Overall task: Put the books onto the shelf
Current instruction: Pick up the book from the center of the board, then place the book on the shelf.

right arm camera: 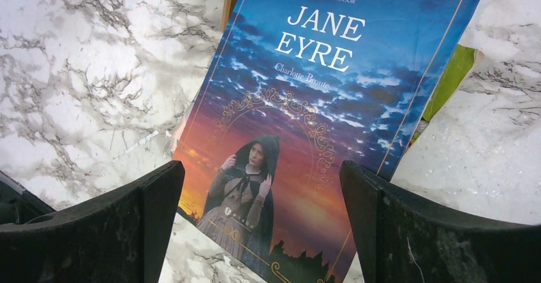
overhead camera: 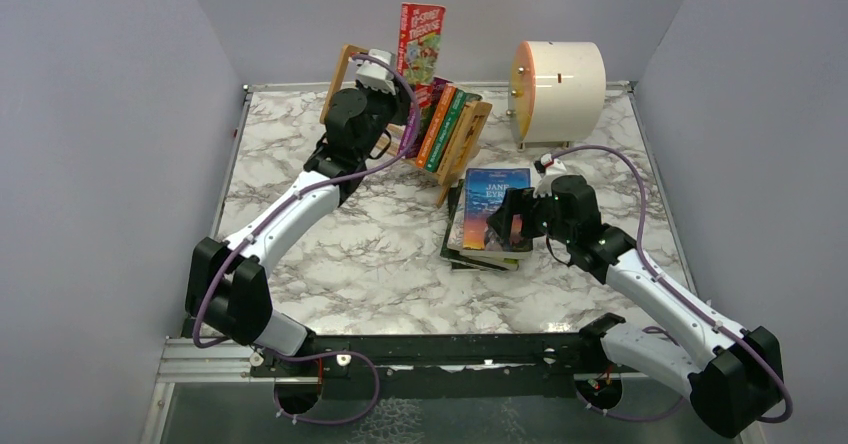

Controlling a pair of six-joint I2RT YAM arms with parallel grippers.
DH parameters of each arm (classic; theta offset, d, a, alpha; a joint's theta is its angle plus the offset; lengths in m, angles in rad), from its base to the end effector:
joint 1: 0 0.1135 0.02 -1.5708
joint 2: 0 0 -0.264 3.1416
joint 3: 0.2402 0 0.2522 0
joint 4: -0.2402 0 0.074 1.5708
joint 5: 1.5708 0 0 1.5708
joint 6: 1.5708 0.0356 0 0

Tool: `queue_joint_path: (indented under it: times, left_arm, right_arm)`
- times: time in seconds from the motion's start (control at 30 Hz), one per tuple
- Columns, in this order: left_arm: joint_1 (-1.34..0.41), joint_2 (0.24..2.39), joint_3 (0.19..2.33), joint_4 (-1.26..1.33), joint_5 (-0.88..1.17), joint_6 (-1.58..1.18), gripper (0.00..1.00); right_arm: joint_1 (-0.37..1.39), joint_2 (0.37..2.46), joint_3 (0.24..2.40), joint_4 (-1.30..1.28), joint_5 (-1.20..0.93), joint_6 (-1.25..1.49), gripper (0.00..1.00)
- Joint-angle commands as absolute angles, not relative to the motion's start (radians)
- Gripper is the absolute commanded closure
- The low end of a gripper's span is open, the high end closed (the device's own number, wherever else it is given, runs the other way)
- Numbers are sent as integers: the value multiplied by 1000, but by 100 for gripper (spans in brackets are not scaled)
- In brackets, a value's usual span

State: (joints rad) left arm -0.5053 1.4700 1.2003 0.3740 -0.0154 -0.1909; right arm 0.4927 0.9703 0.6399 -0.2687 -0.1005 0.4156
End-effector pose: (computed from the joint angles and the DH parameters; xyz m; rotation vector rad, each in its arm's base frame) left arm 0.3105 -0.1711 0.3801 0.2208 1.4743 -0.5537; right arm 0.1854 0.1036 0.2469 -0.1454 2.2306 0.6187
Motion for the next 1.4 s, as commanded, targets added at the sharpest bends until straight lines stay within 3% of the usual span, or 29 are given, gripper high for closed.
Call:
queue_joint_path:
  times: [0.0,0.47,0.87,1.37]
  left_arm:
    - [-433,1459,1240,463,-138,-22,100]
    - [-275,1573,1090,684,41,-62,100]
    - [-264,1675,1079,727,212,-63,100]
    - [-265,1728,1049,727,241,-111,100]
  right_arm:
    - [500,971,629,-264,-78,415,9]
    - [501,990,639,-262,-89,411,9]
    - [500,990,655,-277,-90,416,9]
    - [500,996,657,-276,-93,419,9]
